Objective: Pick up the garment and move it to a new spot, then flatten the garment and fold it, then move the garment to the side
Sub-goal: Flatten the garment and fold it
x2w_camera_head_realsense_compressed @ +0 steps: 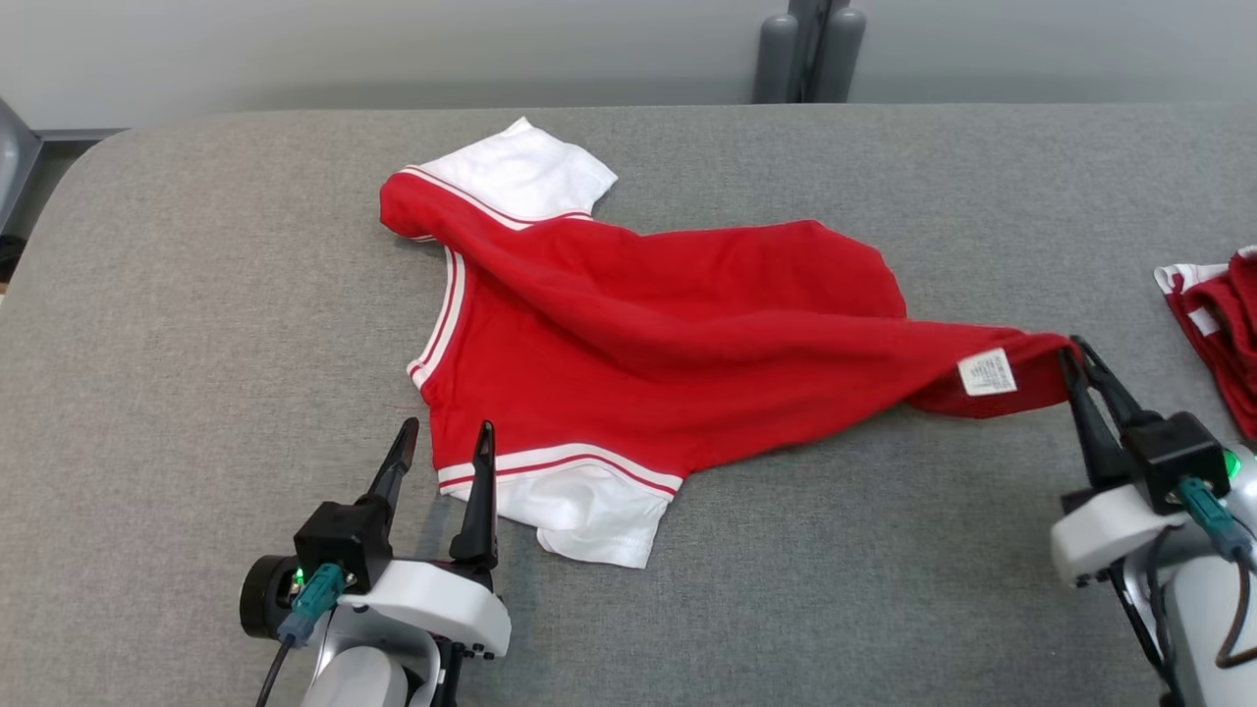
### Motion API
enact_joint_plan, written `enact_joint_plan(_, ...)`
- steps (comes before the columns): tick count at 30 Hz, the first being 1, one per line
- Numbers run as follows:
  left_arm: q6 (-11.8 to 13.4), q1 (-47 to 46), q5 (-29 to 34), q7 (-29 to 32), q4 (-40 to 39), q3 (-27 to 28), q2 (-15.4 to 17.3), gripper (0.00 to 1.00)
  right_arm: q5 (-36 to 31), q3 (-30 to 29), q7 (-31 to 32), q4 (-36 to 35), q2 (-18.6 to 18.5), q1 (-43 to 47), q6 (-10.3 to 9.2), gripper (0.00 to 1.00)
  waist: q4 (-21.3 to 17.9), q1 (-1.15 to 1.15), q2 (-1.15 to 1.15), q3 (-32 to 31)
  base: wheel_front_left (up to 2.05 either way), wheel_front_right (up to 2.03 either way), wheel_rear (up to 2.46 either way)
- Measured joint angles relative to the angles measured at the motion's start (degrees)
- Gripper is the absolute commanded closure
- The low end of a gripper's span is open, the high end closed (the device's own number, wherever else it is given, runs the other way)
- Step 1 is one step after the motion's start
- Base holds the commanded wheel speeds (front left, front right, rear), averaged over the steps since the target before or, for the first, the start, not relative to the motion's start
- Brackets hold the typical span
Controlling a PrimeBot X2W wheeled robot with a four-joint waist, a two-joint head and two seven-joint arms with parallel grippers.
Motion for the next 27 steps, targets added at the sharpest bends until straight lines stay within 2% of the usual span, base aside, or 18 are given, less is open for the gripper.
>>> enact_joint_plan(9, -0.2, 0.2, 0.4, 0.0, 0.0, 0.7, 0.0, 0.0, -2.5, -2.7, 0.1, -2.2, -2.7, 6.8, 0.0, 1.0, -1.3, 0.0, 0.0, 0.6, 0.0, 0.0, 0.0)
enact_joint_plan(16, -0.3, 0.2, 1.0, 0.0, 0.1, 1.2, 0.0, 0.0, -3.0, -1.1, -0.2, -4.5, -1.5, 11.9, 0.01, 1.0, -2.5, 0.0, 0.0, 0.9, 0.0, 0.0, 0.0)
enact_joint_plan(17, -0.3, 0.2, 1.1, 0.0, 0.1, 1.3, 0.0, 0.0, -2.8, -0.7, -0.3, -5.2, -1.0, 12.6, 0.01, 0.96, -2.7, 0.0, 0.0, 0.9, 0.0, 0.0, 0.0)
enact_joint_plan(20, -0.4, 0.2, 1.1, 0.0, 0.1, 1.6, 0.0, 0.0, -2.3, 0.6, -0.4, -7.0, -0.1, 14.3, 0.0, 0.62, -3.4, 0.0, 0.0, 0.9, 0.0, 0.0, 0.0)
enact_joint_plan(22, -0.5, 0.2, 1.2, 0.0, 0.2, 1.8, 0.0, 0.0, -1.7, 1.9, -0.4, -7.5, 0.2, 15.5, 0.0, 0.51, -3.8, 0.0, 0.0, 0.9, 0.0, 0.0, 0.0)
enact_joint_plan(24, -0.6, 0.2, 1.2, 0.0, 0.2, 2.0, 0.0, 0.0, -1.2, 3.4, -0.4, -7.6, 0.2, 16.4, 0.01, 0.13, -4.3, 0.0, 0.0, 0.8, 0.0, 0.0, 0.0)
enact_joint_plan(25, -0.6, 0.2, 1.2, 0.0, 0.3, 2.0, 0.0, 0.0, -0.6, 4.3, -0.4, -7.6, 0.0, 16.5, 0.0, 0.0, -4.6, 0.0, 0.0, 0.8, 0.0, 0.0, 0.0)
enact_joint_plan(27, -0.7, 0.2, 1.4, 0.0, 0.3, 2.2, 0.0, 0.0, 0.6, 5.9, -0.4, -7.4, -0.4, 16.8, 0.01, 0.0, -4.9, 0.0, 0.0, 0.6, 0.0, 0.0, 0.0)
